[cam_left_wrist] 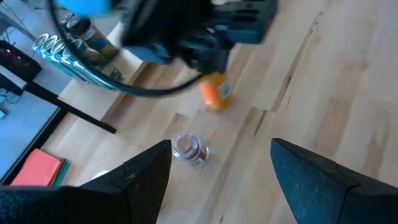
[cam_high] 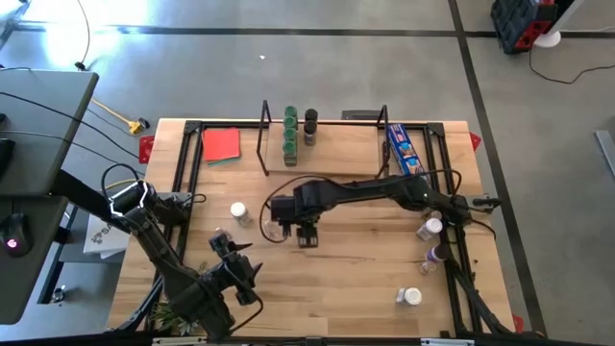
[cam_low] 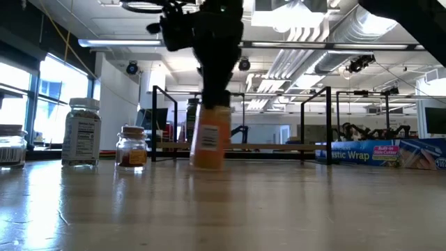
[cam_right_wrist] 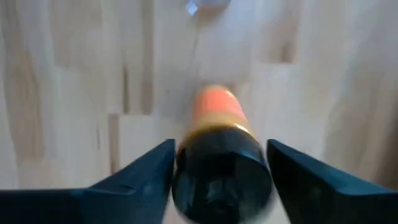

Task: Shelf spices
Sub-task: Put the bottom black seasoning bottle on the shelf aligned with the other black seasoning bottles

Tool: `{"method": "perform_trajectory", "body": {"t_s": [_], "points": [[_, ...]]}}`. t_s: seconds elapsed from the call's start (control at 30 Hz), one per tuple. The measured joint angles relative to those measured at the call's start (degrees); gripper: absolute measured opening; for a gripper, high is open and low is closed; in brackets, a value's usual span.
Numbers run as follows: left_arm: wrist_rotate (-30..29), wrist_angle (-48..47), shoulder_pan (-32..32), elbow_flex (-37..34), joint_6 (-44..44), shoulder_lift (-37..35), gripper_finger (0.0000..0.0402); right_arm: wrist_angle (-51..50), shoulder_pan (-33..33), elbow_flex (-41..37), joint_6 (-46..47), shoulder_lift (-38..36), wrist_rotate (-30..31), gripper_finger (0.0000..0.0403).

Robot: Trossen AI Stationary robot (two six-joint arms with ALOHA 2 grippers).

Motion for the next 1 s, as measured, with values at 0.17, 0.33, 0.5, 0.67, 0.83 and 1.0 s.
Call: {"method": "perform_trajectory", "body": {"t_s": [0.17,0.33,0.5,0.67,0.83,1.0], "points": [[0.0,0.0,-0.2,0.0,-0.7,0.0,0.0268,-1.2,0.1,2.5,-0.3,-1.1,1.9,0.031],[-1.2,0.5,-0.2,0.0,-2.5,0.0,0.0268,-5.1,3.1,-2.2,-2.0,-7.0,2.1,0.0314],[-4.4,6.7,0.7,-2.4,1.1,0.6,0.0268,0.0,8.8,-20.1,0.1,-18.0,4.0,0.0315],[-3.7,17.2,4.3,-9.5,9.8,0.6,0.0268,17.1,15.9,-48.1,13.2,-35.3,10.5,0.0316],[6.6,32.8,14.0,-13.1,34.1,-2.0,0.0268,35.9,22.6,-69.6,32.4,-48.2,17.8,0.0316],[32.5,40.5,26.9,-13.1,58.6,-5.5,0.0268,55.4,27.7,-82.9,40.2,-53.7,25.2,0.0316]]}}
